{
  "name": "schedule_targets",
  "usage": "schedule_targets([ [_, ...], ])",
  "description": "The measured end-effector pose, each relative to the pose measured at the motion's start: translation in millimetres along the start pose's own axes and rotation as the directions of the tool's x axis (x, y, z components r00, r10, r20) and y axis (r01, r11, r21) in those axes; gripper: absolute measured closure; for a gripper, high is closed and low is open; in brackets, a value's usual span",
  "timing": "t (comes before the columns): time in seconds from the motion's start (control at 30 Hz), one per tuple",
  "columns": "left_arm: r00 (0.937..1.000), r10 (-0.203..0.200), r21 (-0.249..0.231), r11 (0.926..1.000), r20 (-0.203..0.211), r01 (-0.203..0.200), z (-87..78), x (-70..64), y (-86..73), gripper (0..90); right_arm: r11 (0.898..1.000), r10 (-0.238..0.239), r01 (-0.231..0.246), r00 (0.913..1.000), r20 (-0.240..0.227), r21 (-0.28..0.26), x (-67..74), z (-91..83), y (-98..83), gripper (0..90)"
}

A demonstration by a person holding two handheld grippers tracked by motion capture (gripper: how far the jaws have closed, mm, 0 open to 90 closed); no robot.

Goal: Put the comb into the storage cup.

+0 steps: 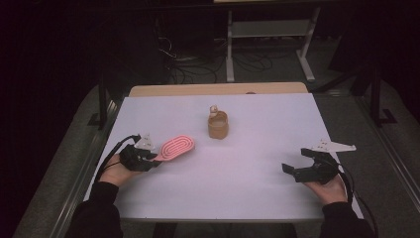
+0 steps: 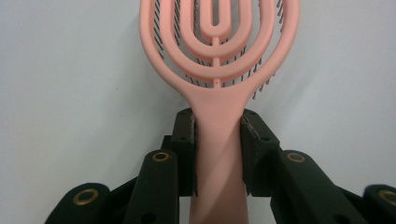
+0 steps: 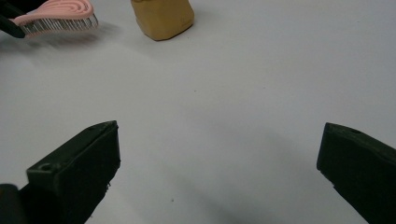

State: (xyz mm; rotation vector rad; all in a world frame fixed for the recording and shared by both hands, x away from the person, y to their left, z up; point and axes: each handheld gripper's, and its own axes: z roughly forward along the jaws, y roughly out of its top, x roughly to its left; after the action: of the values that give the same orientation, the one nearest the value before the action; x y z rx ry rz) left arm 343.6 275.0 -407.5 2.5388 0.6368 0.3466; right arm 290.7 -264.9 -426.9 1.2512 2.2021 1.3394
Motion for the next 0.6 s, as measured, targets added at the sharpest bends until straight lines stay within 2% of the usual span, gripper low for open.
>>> schedule_targets([
  [0.07, 0.9999, 0.012, 0.003, 0.9999, -0.003, -0.012, -1.6, -2.5, 1.6, 70.3, 1.0, -0.001, 0.001, 1.0, 0.001, 0.0, 0.1, -0.1, 0.0, 0.0],
  [0.27, 0.999, 0.039, -0.027, 0.9988, -0.021, -0.04, -11.6, -7.9, 8.5, 70.3, 1.0, 0.001, -0.001, 1.0, 0.001, 0.001, 0.5, -0.5, -0.2, 0.0],
  [0.6, 0.9967, 0.066, -0.057, 0.996, -0.048, -0.069, -21.2, -15.6, 18.4, 70.3, 1.0, -0.005, 0.005, 0.9999, 0.013, 0.008, 0.6, -0.5, -2.2, 0.0],
])
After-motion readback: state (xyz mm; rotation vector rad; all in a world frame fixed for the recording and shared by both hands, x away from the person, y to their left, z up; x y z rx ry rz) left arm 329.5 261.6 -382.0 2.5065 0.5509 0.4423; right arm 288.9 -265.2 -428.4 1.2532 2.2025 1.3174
